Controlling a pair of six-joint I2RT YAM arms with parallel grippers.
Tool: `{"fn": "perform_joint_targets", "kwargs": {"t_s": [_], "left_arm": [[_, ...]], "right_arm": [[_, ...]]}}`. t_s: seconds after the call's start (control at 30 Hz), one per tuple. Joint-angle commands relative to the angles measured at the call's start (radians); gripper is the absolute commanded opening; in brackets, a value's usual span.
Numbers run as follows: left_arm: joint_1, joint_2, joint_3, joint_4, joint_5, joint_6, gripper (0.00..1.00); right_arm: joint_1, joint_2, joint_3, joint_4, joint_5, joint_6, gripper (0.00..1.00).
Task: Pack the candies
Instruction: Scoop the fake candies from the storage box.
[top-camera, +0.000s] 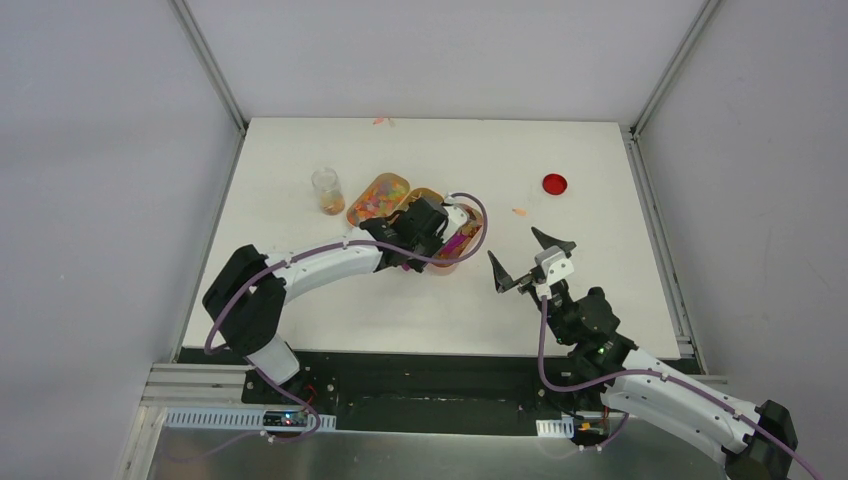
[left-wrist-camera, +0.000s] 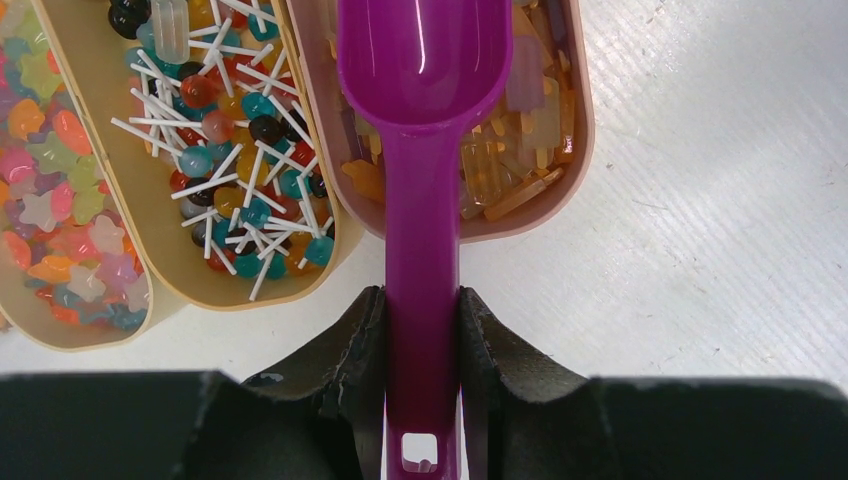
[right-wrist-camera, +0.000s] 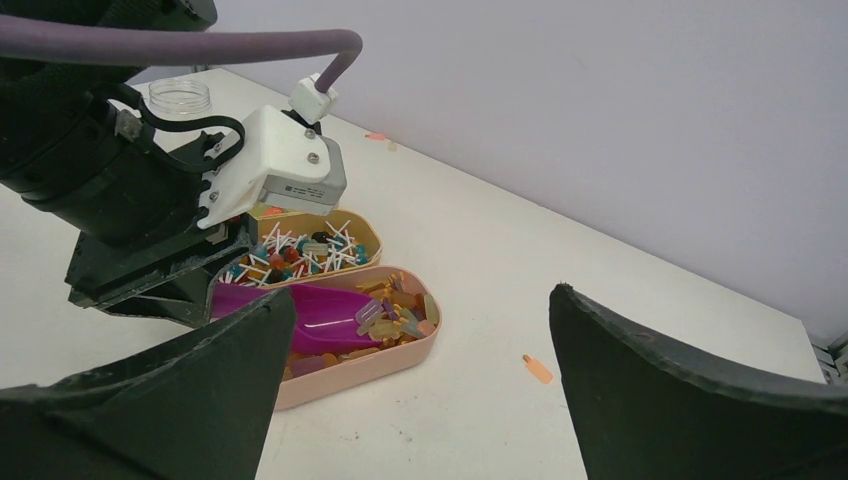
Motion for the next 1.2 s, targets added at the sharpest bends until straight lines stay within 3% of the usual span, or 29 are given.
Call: {"fn": "perform_joint_targets", "kwargs": {"t_s": [0.0, 0.73, 1.17], "left_arm": [[-0.004, -0.041, -0.026, 0.043, -0.02, 0.006, 0.0], [-0.004, -0.184, -0.202, 0.221, -0.079, 0.026, 0.0], [-0.003, -0.327, -0.19, 0.18, -0.05, 0.04, 0.0]], "right_arm": [[-0.001, -0.009, 0.015, 0.029, 0.01, 0.019, 1.0], [-0.001, 0.002, 0.023, 0.023, 0.007, 0.027, 1.0], [-0.001, 0.05, 0.039, 0.044, -0.042, 0.034, 1.0]]}}
